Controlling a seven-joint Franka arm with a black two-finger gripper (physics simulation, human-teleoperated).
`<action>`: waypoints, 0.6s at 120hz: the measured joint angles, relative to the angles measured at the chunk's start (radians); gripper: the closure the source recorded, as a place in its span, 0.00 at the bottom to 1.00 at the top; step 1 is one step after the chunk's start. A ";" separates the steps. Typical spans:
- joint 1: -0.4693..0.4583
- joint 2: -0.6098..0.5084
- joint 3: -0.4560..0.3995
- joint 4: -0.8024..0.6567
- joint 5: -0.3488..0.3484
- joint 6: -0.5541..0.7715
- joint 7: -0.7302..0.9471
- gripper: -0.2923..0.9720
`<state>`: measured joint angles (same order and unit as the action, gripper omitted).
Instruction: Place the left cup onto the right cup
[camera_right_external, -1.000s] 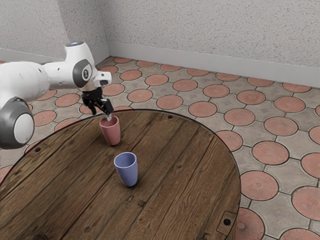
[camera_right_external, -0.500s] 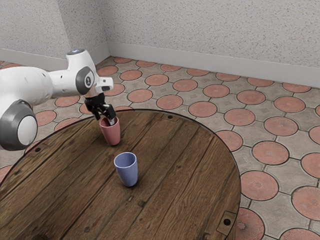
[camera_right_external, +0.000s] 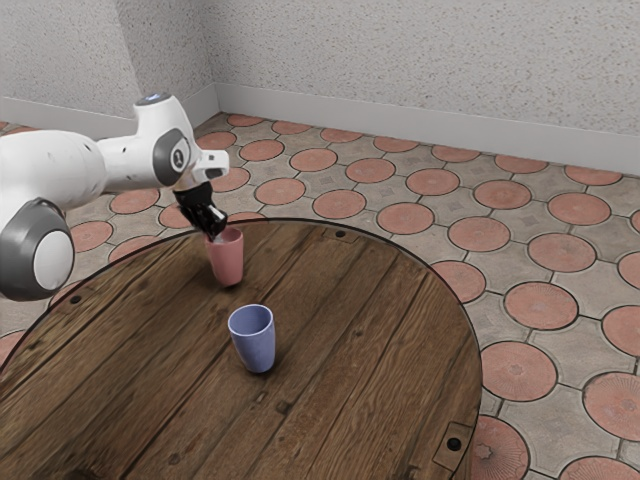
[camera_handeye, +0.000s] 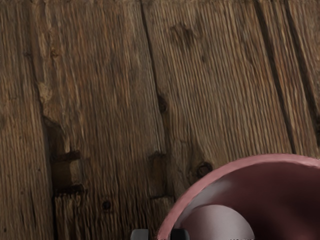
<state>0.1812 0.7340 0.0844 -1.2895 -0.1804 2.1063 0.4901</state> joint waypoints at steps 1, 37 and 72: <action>-0.001 -0.003 0.000 -0.001 0.000 -0.001 0.000 0.82; -0.032 -0.086 0.000 -0.083 0.007 -0.019 -0.018 0.85; -0.129 -0.304 0.001 -0.213 0.052 -0.099 -0.099 0.85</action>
<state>0.0525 0.4296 0.0859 -1.5022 -0.1289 2.0077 0.3908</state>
